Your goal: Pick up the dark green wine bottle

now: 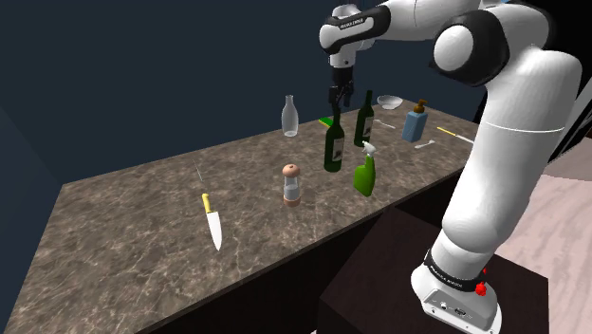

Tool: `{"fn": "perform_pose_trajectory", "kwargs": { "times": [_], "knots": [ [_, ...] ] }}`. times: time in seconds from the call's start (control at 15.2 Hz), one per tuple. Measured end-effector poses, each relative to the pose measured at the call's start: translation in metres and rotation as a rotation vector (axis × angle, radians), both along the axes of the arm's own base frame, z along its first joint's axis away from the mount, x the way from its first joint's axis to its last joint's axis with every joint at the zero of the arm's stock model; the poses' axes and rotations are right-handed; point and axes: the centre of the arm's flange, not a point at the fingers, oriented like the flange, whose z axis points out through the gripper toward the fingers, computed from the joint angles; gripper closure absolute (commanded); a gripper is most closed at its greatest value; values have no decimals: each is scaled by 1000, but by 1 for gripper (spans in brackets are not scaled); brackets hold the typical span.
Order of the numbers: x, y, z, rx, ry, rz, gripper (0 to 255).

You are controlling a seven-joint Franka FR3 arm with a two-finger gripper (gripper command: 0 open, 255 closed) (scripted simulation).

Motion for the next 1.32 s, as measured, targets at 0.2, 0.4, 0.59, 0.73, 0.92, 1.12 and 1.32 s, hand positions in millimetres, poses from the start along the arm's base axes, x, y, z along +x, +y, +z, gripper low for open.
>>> {"fn": "perform_pose_trajectory", "kwargs": {
  "times": [0.2, 0.4, 0.59, 0.73, 0.92, 1.12, 1.32],
  "knots": [
    [24, -31, -4, 10, 9, -13, 0],
    [49, -64, -15, 20, 18, -24, 0],
    [65, -89, -23, 27, 25, -34, 0],
    [67, -92, -33, 29, 26, -34, 0],
    [68, -94, -47, 29, 26, -34, 0],
    [69, -94, -59, 29, 26, -34, 255],
    [69, -94, -60, 28, 25, -34, 255]
  ]
}}
